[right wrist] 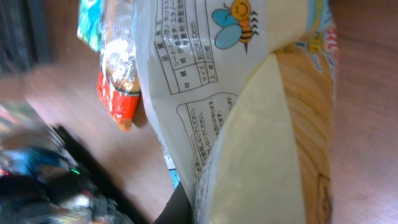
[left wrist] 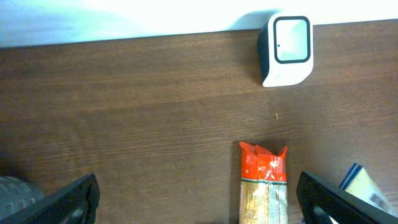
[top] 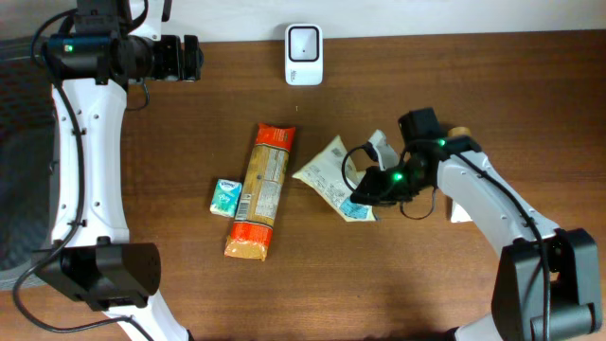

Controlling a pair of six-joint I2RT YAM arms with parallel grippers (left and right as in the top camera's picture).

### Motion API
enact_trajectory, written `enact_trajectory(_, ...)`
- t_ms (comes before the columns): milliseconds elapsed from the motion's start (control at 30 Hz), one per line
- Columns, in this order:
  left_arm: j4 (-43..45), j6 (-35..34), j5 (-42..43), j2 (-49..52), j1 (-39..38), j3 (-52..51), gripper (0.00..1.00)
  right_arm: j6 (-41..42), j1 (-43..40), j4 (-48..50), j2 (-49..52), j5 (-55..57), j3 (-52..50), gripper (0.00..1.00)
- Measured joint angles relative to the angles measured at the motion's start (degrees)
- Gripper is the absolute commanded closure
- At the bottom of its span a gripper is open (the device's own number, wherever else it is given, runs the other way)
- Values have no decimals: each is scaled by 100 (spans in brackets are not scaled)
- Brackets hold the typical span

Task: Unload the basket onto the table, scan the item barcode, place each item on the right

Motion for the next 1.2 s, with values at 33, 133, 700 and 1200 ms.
enact_trajectory(33,7,-2,0,0,0,0,1,-258,42,-2,0,133,61,96)
enact_trajectory(133,2,0,-2,0,0,0,1,-979,136,-162,59,457,94,96)
enact_trajectory(700,4,-2,-2,0,0,0,1,-909,-1167,-625,361,817,304,2)
enact_trajectory(1200,2,-2,-2,0,0,0,1,841,-501,1849,542,-610,-1126,21)
